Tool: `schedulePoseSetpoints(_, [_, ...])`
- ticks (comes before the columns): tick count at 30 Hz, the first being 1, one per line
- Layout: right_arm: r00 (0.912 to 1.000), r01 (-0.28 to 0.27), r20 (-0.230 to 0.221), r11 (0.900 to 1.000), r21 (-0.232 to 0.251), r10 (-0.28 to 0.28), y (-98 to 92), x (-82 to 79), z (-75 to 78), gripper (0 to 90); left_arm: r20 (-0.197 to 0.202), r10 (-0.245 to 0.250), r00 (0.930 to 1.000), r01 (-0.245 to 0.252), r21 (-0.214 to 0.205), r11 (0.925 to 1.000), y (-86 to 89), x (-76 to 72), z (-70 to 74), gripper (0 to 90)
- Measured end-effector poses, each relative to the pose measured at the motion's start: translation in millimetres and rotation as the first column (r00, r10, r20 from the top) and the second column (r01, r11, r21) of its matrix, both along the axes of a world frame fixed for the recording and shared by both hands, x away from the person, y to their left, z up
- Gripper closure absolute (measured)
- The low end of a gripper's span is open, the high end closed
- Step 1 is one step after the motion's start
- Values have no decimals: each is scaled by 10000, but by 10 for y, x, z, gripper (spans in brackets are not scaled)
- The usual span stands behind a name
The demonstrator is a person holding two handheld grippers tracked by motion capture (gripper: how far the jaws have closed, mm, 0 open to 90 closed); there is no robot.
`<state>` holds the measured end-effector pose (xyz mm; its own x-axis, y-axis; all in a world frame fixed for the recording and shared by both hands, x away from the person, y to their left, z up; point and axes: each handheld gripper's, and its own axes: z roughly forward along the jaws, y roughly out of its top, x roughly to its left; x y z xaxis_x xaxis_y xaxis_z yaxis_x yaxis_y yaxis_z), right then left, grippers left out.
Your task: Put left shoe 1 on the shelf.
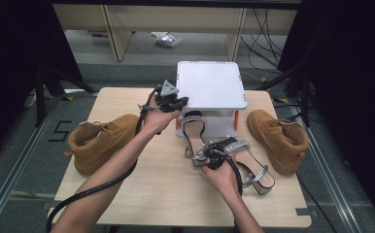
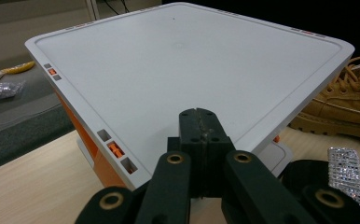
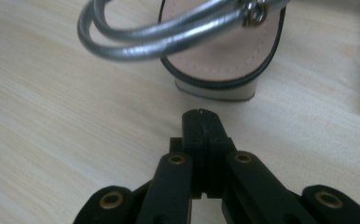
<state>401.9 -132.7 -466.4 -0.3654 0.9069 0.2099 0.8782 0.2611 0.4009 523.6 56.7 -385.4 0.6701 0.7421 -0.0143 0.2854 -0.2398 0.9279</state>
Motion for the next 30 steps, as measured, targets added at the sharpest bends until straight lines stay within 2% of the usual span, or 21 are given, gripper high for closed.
schedulePoseSetpoints(2, [9996, 20, 293, 10000, -18, -20, -3, 14, 9, 900, 1, 3, 10000, -3, -4, 10000, 0, 0, 0, 899])
schedulePoseSetpoints(4, [9995, 191, 231, 9998, 43, -192, 9, 15, 18, 900, 6, 5, 10000, -5, -1, 10000, 0, -1, -1, 899])
schedulePoseSetpoints(9, [9985, 240, 501, 9997, 38, -241, -2, 28, 8, 900, 3, -13, 10000, 13, 34, 10000, -1, 0, 3, 899])
schedulePoseSetpoints(18, [9981, 321, 531, 9994, 111, -326, 4, 27, 13, 900, 4, -6, 10000, 6, 38, 10000, -3, -1, 3, 899])
schedulePoseSetpoints(22, [9961, 428, 760, 9988, 238, -445, 10, 31, 28, 900, 6, -7, 10000, 7, 44, 10000, -2, -1, 3, 899])
schedulePoseSetpoints(25, [9949, 262, 972, 9996, 143, -275, -16, 52, 50, 900, 17, 2, 10000, -2, 26, 10000, -6, -3, 1, 899])
schedulePoseSetpoints(29, [9935, 465, 1028, 9984, 311, -495, 8, 71, 91, 900, 3, -13, 10000, 13, 50, 10000, -4, -1, 3, 899])
schedulePoseSetpoints(30, [9934, 361, 1086, 9992, 191, -379, 3, 81, 95, 900, 13, -9, 10000, 9, 53, 10000, -5, -2, 3, 899])
